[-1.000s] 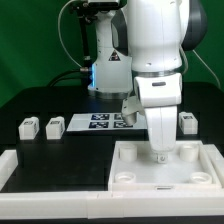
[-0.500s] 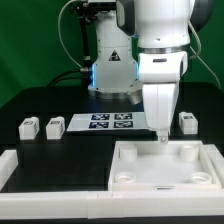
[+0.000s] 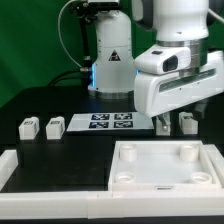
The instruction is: Assemble one leg
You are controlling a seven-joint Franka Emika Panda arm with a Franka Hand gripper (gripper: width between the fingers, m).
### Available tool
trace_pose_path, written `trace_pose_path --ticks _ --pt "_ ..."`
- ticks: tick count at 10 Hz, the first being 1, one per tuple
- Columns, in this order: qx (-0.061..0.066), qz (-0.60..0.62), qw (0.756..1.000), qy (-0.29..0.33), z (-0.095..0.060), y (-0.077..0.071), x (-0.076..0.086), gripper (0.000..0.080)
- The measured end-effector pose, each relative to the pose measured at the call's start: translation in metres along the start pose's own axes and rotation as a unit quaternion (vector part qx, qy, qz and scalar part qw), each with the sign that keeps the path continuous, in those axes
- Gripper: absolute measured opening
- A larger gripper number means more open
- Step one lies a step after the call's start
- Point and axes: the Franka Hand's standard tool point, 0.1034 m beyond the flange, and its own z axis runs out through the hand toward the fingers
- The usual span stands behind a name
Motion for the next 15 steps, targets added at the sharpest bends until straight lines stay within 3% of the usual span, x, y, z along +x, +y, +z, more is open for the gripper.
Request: trace_pose_path --ticks 2,5,9,10,11,12,13,15 --pt "0.009 0.119 0.993 0.001 0.000 -0.003 0.001 0.0648" --pt "0.021 0.290 0.957 -0.005 0.001 -0.021 -0.001 0.0648" --pt "0.025 0.292 0.956 -0.016 0.002 -0.021 -0.002 0.0648" --pt "0.033 0.293 0.952 -0.085 0.006 -0.036 -0.016 0.0648" --pt "0.048 0.298 0.942 -0.147 0.003 -0.044 -0.016 0.0648" --pt "0.056 0.302 0.935 -0.177 0.003 -0.046 -0.010 0.0648" --pt "0.066 0.297 0.923 -0.237 0.002 -0.052 -0.016 0.0648" --pt "0.089 0.283 0.895 -0.333 0.003 -0.050 -0.019 0.0648"
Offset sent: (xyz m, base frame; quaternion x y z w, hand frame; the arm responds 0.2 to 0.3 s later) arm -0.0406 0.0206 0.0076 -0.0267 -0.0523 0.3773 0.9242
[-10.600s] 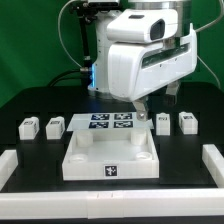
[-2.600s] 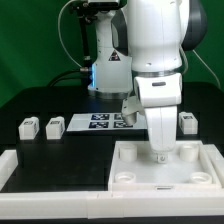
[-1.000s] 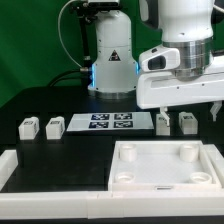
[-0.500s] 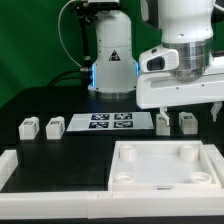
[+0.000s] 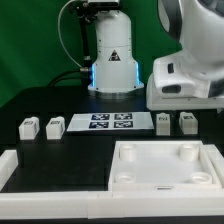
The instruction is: Assemble one leg
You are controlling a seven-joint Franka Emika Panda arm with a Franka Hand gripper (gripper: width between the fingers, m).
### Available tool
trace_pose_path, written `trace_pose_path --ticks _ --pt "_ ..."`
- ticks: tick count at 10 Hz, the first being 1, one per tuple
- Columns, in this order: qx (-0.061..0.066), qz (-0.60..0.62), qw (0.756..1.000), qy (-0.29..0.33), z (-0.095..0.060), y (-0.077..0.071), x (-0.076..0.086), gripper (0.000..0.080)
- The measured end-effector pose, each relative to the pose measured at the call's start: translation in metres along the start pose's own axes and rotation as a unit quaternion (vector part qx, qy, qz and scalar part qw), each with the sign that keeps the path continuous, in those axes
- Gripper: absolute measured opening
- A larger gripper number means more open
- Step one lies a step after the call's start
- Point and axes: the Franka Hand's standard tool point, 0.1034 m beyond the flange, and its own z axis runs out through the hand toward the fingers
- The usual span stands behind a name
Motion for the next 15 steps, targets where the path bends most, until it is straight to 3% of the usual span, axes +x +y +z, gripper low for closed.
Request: trace_pose_path --ticks 1,2,3,7,9,14,15 --pt "-0.001 0.000 1.000 -0.025 0.001 0.000 0.004 0.0648" --pt "-0.008 0.003 0.997 -0.076 0.006 0.002 -0.002 0.0648" --pt "-0.014 0.027 0.995 -0.096 0.026 -0.001 -0.001 0.0648" --pt "-0.016 0.026 0.995 -0.098 0.030 -0.002 -0.002 0.0648" --pt "-0.025 0.035 0.993 -0.106 0.056 -0.008 -0.010 0.0648" --pt "-0.025 0.036 0.993 -0.106 0.062 -0.007 -0.011 0.0648" --pt "-0.030 0.033 0.993 -0.111 0.074 -0.010 -0.019 0.0648"
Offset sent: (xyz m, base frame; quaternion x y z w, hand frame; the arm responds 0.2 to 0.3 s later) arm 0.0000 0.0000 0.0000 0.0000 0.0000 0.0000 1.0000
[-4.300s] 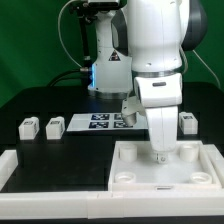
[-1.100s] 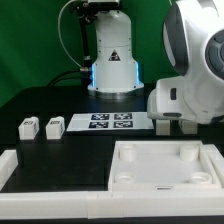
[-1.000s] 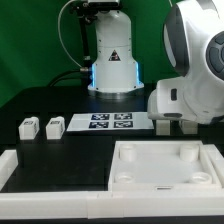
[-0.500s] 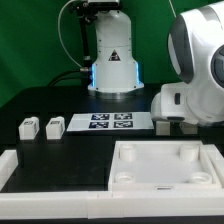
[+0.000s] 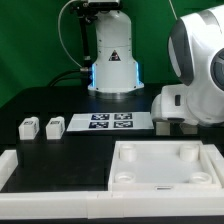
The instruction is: Assemble one leg
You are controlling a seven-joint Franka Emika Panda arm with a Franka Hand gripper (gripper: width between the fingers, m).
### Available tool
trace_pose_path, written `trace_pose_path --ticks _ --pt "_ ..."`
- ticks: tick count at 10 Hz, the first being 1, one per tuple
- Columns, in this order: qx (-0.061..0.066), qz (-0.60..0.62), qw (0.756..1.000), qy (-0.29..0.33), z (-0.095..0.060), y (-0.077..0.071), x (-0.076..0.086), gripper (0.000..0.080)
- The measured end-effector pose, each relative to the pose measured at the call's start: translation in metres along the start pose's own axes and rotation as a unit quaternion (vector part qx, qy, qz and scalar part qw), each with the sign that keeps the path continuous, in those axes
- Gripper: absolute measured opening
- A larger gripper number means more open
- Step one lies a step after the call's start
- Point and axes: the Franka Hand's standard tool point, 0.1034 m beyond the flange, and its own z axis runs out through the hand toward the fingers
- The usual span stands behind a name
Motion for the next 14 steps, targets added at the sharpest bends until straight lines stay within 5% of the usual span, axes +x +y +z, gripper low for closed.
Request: trace_pose_path --ticks 2,4,6,12,14 --pt "-0.002 0.000 1.000 -0.006 0.006 0.002 -0.002 0.0648" --pt "-0.002 0.000 1.000 -0.007 0.006 0.002 -0.002 0.0362" --pt "-0.002 0.000 1.000 -0.007 0.006 0.002 -0.002 0.0288" --pt "-0.002 0.001 1.000 -0.006 0.006 0.002 -0.002 0.0289" --pt "0.008 -0.001 1.000 0.018 -0.029 0.007 -0.005 0.0290"
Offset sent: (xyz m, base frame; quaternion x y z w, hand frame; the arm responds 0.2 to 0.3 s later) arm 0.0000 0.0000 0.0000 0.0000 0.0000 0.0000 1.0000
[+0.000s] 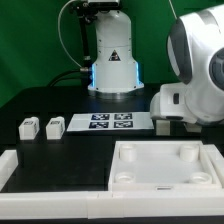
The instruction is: Assemble one leg
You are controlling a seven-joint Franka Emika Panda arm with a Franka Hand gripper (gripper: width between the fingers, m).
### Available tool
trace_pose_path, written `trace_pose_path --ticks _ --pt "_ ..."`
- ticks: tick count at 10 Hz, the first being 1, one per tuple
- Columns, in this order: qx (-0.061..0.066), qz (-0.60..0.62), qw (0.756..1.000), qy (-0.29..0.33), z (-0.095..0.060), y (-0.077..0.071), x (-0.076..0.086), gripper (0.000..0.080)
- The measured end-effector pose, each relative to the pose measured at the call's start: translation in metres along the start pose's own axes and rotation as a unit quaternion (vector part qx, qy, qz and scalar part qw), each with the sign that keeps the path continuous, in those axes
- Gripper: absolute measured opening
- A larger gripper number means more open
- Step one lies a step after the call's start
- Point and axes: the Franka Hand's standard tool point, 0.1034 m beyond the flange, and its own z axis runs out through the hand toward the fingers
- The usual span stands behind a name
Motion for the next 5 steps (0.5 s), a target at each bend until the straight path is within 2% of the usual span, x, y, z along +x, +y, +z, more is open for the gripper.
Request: trace_pose_path --ticks 1,2,3,4,5 --pt "-0.002 -0.010 1.000 -0.015 -0.023 0.009 -0.014 0.0290" --pt "-0.001 -0.016 1.000 0.001 -0.047 0.013 -0.017 0.0290" --pt "0.000 -0.019 0.997 0.074 -0.064 0.013 -0.020 0.0290" --pt "0.005 -0.021 0.990 0.139 -0.057 0.012 -0.023 0.0290" --pt "0.008 -0.022 0.985 0.173 -0.053 0.010 -0.023 0.0290"
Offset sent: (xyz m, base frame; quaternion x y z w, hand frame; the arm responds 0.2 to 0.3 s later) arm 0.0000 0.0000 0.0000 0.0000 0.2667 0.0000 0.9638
